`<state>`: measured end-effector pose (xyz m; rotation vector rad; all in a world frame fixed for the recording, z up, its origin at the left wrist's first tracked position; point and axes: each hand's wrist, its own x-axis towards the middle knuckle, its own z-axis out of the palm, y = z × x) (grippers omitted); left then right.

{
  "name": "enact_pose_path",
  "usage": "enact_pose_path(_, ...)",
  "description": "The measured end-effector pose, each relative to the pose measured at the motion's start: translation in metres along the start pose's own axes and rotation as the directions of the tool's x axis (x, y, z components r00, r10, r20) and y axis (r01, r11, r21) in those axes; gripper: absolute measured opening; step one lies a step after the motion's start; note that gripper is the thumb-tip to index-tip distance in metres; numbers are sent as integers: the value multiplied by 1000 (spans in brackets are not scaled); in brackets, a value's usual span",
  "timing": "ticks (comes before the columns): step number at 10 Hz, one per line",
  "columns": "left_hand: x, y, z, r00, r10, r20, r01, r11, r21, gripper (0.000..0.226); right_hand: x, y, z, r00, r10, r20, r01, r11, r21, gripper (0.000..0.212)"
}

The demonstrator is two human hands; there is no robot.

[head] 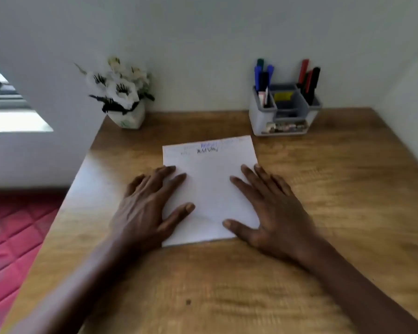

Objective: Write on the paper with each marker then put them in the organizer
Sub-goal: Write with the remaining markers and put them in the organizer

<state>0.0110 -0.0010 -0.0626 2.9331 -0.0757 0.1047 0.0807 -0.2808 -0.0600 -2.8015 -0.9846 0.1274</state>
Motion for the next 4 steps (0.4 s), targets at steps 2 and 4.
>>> enact_pose_path(2, -20, 17, -6, 985, -62, 164, 66, 998, -20, 84, -18, -22, -9, 990, 117, 74, -121, 991, 61, 93)
enact_pose_path(4, -12, 17, -24, 987, -56, 151, 61, 998, -30, 80, -20, -29, -17, 989, 146, 8, -146, 981, 127, 92)
